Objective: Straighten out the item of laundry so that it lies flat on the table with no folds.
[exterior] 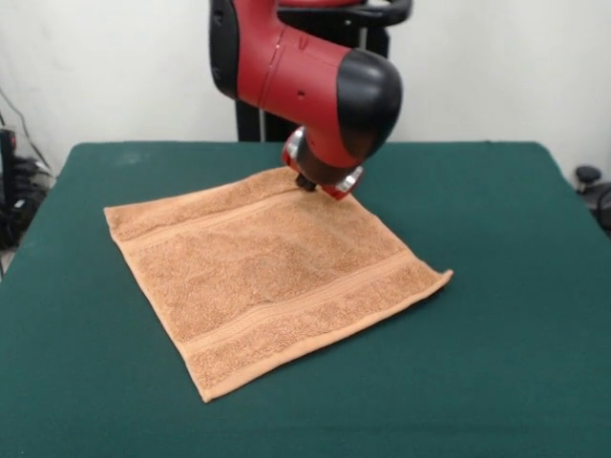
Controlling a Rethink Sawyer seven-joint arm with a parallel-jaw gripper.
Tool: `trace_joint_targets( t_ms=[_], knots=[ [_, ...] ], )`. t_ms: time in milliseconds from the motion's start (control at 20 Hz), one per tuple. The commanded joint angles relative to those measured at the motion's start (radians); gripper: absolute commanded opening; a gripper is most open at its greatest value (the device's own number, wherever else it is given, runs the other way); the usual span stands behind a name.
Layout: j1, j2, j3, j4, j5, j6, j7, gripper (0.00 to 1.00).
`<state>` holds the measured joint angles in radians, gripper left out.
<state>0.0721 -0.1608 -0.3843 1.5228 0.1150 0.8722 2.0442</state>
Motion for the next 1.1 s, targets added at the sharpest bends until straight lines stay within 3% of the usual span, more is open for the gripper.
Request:
trace_joint_targets(
  t_ms=[50, 800, 1100],
  knots=[
    [0.088, 0.096, 0.175, -0.306, 0.293, -0.435, 0.449, 0.00],
    [0.165, 0.138, 0.074, -0.351, 0.473, -0.342, 0.528, 0.00],
    [0.166, 0.109, 0.064, -0.354, 0.477, -0.250, 0.526, 0.00]
  ],
)
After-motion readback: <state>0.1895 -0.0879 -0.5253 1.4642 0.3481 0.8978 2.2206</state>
